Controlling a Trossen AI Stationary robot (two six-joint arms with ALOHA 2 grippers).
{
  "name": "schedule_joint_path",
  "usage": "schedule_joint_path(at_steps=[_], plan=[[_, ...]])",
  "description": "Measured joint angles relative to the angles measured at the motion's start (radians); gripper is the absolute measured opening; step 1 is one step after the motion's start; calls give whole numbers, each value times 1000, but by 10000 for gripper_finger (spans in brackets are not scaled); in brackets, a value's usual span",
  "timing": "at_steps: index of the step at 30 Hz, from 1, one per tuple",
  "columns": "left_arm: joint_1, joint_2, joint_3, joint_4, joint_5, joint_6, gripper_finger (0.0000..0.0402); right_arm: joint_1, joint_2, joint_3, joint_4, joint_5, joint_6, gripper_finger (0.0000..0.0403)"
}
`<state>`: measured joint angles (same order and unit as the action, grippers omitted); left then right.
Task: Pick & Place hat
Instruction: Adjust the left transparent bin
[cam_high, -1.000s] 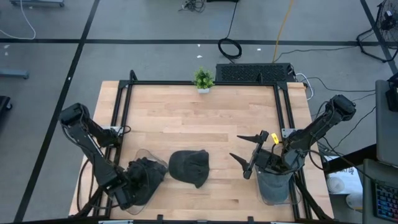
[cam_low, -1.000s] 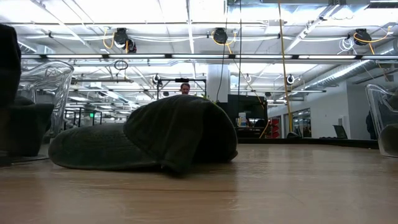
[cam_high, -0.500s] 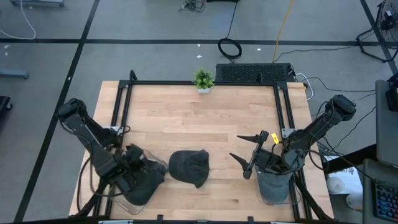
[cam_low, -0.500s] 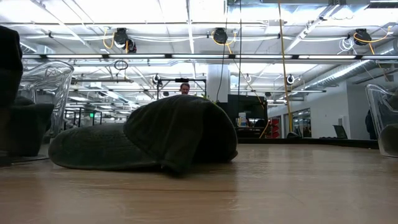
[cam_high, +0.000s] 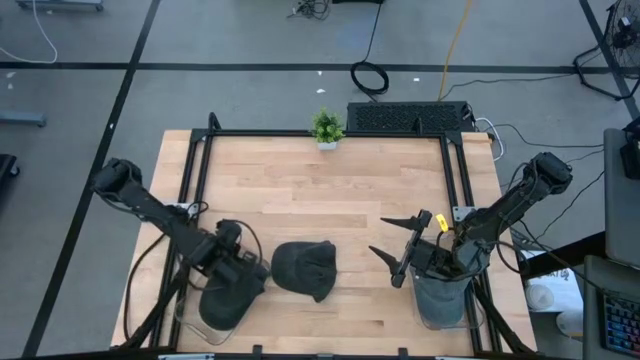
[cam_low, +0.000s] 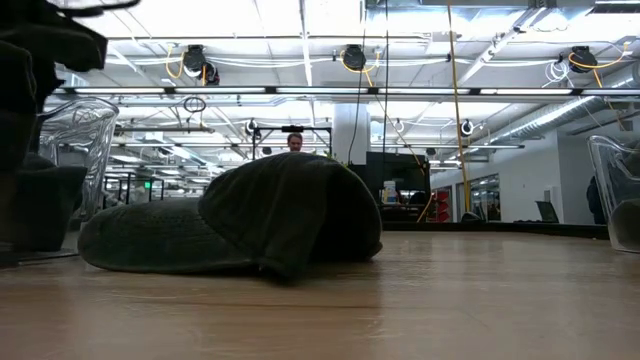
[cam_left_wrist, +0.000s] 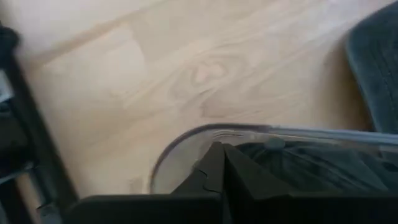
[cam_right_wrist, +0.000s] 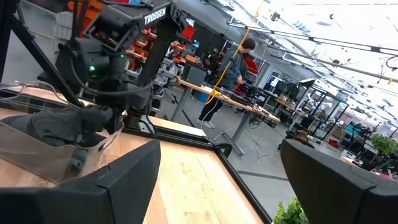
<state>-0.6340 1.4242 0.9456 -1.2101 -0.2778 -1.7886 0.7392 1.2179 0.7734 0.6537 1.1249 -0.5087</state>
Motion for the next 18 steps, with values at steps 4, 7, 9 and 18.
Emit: schedule_joint_path(at_steps=[4,7,9,18], plan=[[42,0,-29,48,18,46,1,0,0,0,0,0,0,320],[70,0,-31,45,-44,8,1,0,0,0,0,0,0,320],[90,0,-31,41,-114,-40,1,0,0,0,0,0,0,320],[150,0,-31,-74,-168,-127,1,0,0,0,-1,0,0,320]])
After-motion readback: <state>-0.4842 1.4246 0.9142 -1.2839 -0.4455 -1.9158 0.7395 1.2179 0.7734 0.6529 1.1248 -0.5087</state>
